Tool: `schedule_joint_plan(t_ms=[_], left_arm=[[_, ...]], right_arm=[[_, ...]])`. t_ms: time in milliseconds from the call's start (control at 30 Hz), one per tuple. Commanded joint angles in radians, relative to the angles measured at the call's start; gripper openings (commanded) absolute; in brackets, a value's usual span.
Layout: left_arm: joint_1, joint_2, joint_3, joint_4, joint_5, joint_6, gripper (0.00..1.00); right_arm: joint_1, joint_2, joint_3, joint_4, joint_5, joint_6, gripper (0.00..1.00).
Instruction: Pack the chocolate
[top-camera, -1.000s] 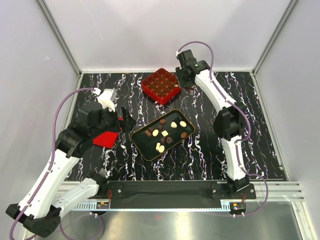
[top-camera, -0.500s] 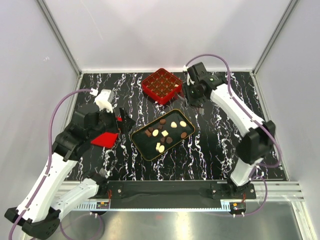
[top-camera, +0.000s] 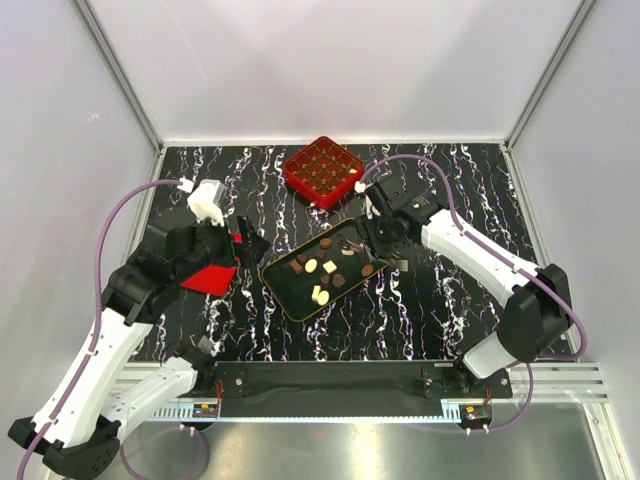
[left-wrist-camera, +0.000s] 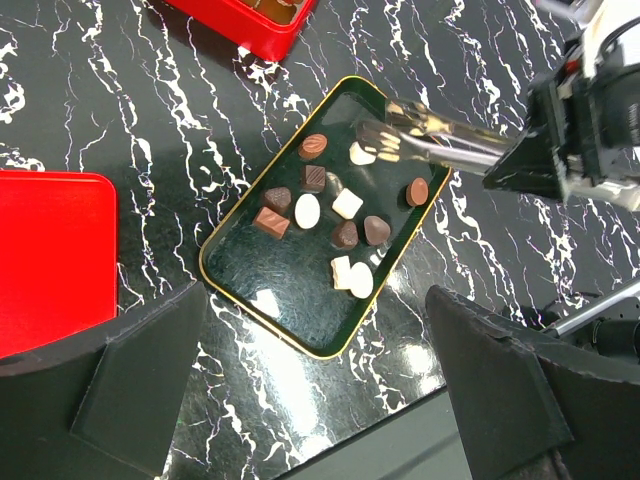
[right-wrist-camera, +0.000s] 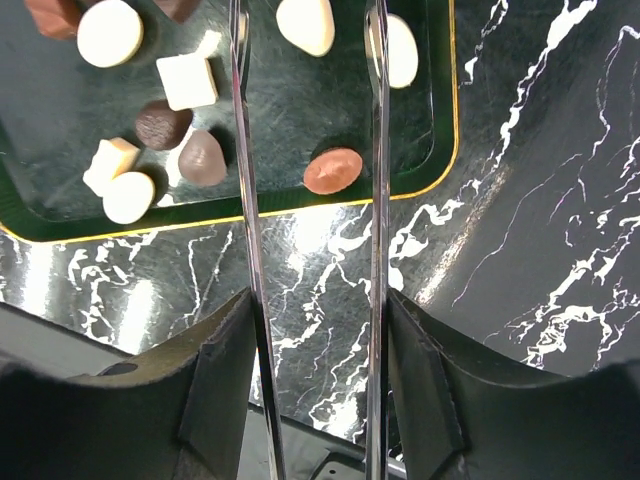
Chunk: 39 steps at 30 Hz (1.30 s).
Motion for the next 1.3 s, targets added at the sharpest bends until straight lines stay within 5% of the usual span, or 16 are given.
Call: schedule_joint_plan(t_ms=[0,1267], left_arm=[[0.006,-0.015,0.028,0.006,0.009,-0.009,0.99],[0.006,-0.003,0.052,0.006,0.014,-0.009,0.99]], right_arm=[[0.017,-0.003,-0.021,0.104,0.018,-0.018,0.58],[0.054,0.000,-0.109,0.070,0.029,-0.021,0.54]])
